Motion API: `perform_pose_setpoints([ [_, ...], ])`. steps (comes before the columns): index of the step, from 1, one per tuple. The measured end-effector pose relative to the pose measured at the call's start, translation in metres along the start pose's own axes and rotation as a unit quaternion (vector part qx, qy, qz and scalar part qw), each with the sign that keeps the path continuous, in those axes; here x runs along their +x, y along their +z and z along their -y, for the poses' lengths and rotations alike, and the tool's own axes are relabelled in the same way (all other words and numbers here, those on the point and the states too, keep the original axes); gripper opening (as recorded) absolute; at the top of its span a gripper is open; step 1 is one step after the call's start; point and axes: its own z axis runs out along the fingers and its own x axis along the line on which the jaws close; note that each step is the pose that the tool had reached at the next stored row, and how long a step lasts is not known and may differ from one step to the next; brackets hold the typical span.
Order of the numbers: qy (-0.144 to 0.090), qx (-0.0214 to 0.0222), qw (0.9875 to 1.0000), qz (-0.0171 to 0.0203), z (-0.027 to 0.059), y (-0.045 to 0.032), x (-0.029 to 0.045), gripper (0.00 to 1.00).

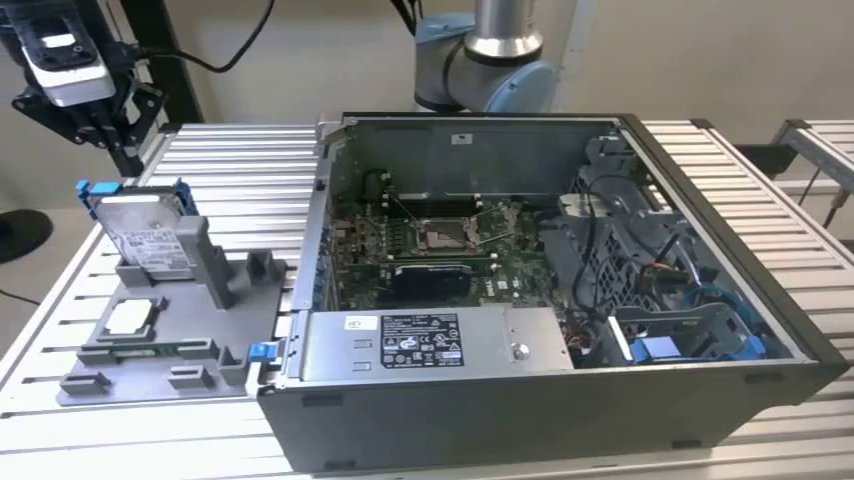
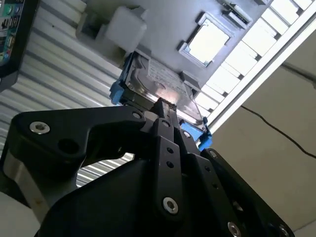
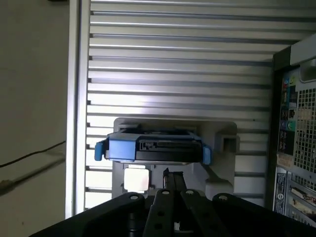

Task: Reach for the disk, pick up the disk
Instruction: 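Reach for the disk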

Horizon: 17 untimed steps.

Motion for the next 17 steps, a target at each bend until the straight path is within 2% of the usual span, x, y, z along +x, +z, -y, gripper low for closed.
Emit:
perform_pose_setpoints([
  [2, 0.0, 0.0001, 1.0, 0.0, -0.0036, 0.0005, 0.0048, 0.0],
  [9, 0.0, 0.0, 1.0, 0.0, -0.0054, 0.0023, 0.0361, 0.0],
  [11, 0.0, 0.0, 1.0, 0.0, -0.0059, 0.0027, 0.0431, 0.0],
  [13, 0.0, 0.0, 1.0, 0.0, -0.0062, 0.003, 0.0471, 0.0],
  [17, 0.0, 0.0, 1.0, 0.0, -0.0062, 0.003, 0.0471, 0.0],
])
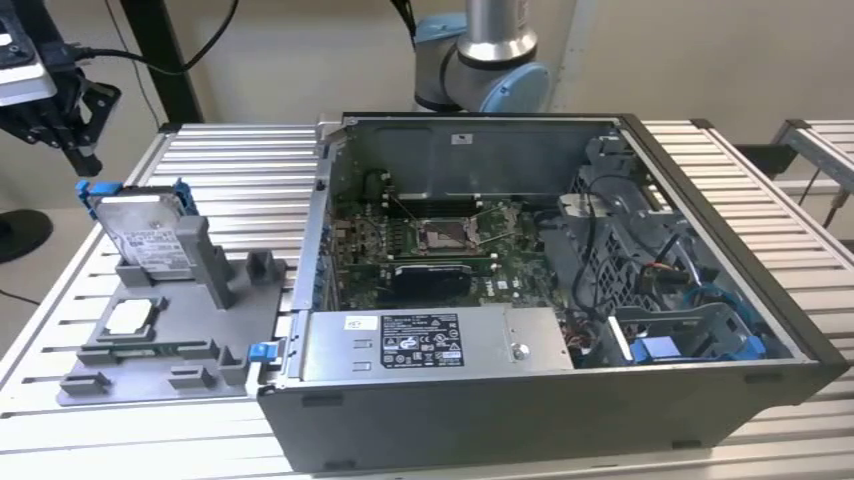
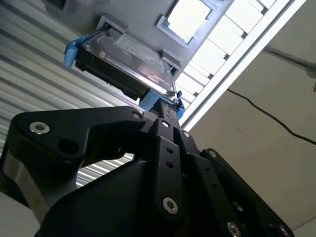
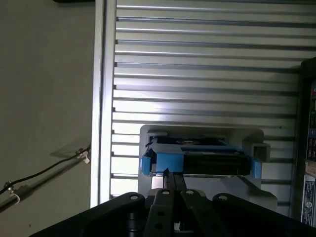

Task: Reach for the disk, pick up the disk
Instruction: 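Reach for the disk, then pick up the disk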

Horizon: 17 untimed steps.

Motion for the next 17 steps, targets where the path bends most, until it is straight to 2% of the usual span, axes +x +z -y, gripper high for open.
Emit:
perform_pose_setpoints([
  [10, -0.004, 0.0, 1.0, -0.0001, 0.0, -0.0001, 0.0001, 0.0],
  [14, -0.022, 0.0, 0.9998, -0.0008, 0.0, -0.0002, 0.0001, 0.0],
  [17, -0.041, 0.0, 0.9991, -0.0015, 0.0, -0.0002, 0.0001, 0.0],
])
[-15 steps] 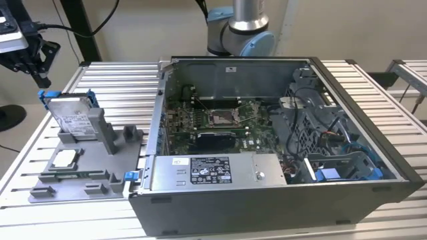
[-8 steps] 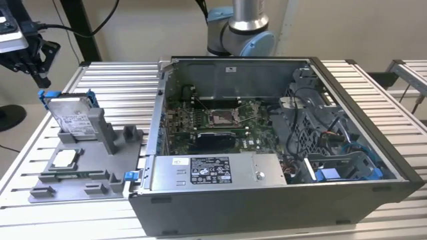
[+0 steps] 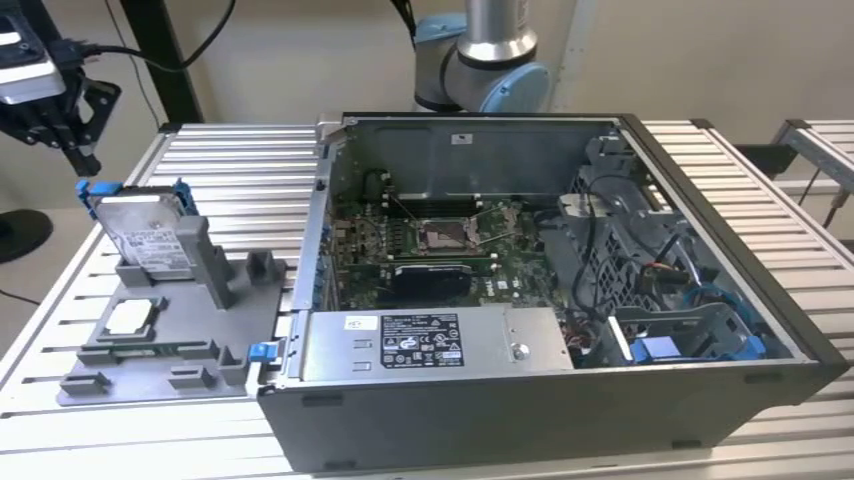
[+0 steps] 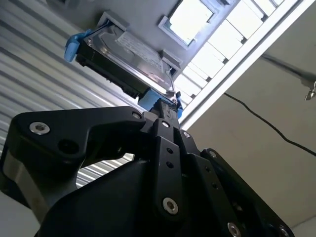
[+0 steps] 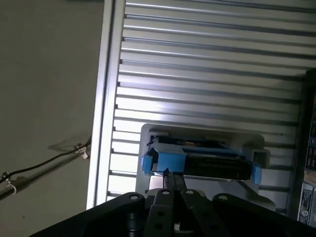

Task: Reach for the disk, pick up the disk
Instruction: 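Pick up the disk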

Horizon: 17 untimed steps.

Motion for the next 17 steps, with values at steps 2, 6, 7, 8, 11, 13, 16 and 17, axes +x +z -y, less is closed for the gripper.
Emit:
perform_pose_setpoints([
  [2, -0.012, 0.0, 0.9999, -0.0004, 0.0, 0.0, 0.0, 0.0],
  [6, -0.032, 0.0, 0.9995, -0.0012, 0.0, -0.0002, 0.0, 0.0],
  [7, -0.037, 0.0, 0.9993, -0.0013, 0.0, -0.0002, 0.0, 0.0],
  [8, -0.041, 0.0, 0.9992, -0.0015, 0.0, -0.0003, 0.0, 0.0],
  [11, -0.055, 0.0, 0.9985, -0.0019, 0.0, -0.0006, -0.0001, 0.0],
  [13, -0.061, 0.0, 0.9981, -0.0022, 0.0, -0.0007, -0.0001, 0.0],
  [16, -0.061, 0.0, 0.9981, -0.0022, 0.0, -0.0007, 0.0, 0.0],
  [17, -0.061, 0.0, 0.9981, -0.0022, 0.0, -0.0007, 0.0, 0.0],
])
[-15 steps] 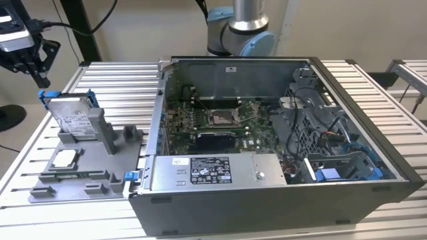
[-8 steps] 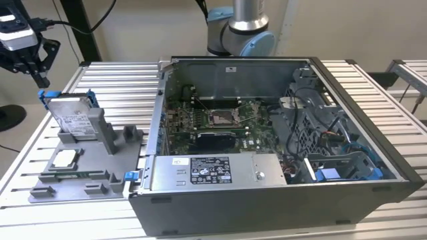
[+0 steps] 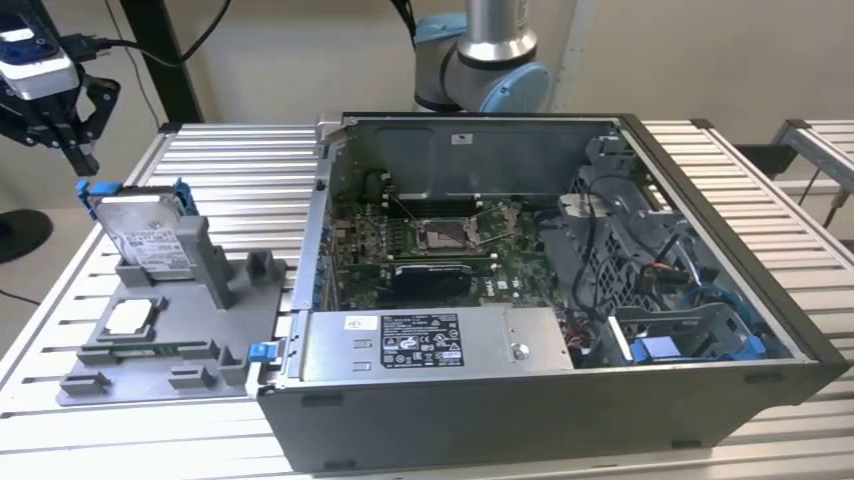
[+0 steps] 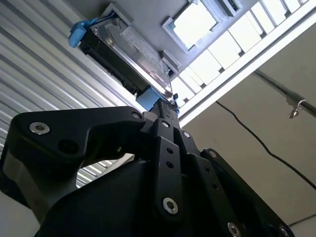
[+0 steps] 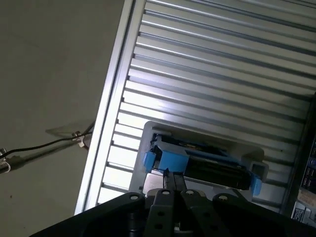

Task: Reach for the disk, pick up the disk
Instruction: 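Pick up the disk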

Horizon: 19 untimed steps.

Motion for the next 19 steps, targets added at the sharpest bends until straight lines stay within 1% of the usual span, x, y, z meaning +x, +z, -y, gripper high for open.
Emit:
perform_pose_setpoints([
  [11, -0.003, 0.0, 1.0, 0.0, 0.0, 0.0, 0.0, 0.0],
  [15, -0.019, 0.0, 0.9998, -0.0007, -0.0001, -0.0003, 0.0, 0.0],
  [19, -0.045, 0.0, 0.999, -0.0017, -0.0001, -0.0005, 0.0, 0.0],
])
